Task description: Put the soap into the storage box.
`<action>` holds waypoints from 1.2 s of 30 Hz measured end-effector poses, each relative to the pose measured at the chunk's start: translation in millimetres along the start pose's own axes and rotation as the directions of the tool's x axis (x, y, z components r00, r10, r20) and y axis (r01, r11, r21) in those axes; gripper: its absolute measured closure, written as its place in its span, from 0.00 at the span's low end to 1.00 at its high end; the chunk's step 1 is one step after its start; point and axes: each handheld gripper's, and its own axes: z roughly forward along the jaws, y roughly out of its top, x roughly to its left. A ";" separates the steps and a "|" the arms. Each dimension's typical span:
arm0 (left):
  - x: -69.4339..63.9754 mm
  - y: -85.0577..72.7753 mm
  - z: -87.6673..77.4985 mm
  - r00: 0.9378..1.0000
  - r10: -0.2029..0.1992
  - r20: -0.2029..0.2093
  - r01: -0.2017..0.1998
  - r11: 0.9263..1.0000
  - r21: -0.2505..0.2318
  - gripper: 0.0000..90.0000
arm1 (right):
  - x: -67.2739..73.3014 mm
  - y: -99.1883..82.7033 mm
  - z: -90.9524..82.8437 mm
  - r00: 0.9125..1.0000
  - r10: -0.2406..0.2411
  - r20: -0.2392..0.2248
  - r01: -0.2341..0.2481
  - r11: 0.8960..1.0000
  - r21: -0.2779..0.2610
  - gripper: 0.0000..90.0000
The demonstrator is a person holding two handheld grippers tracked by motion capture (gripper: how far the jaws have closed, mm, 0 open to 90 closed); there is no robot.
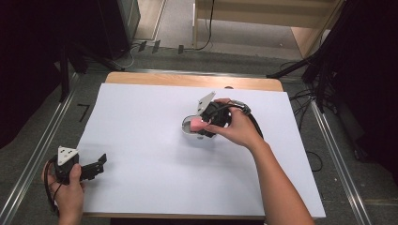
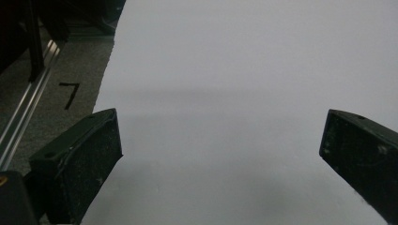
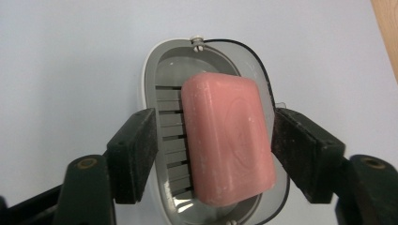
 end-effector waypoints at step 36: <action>-1.5 -0.2 0.5 1.000 0.008 -0.007 -0.008 1.000 -0.002 0.00 | 30.7 -83.8 -31.1 0.909 0.397 0.129 -0.389 0.917 -0.083 0.00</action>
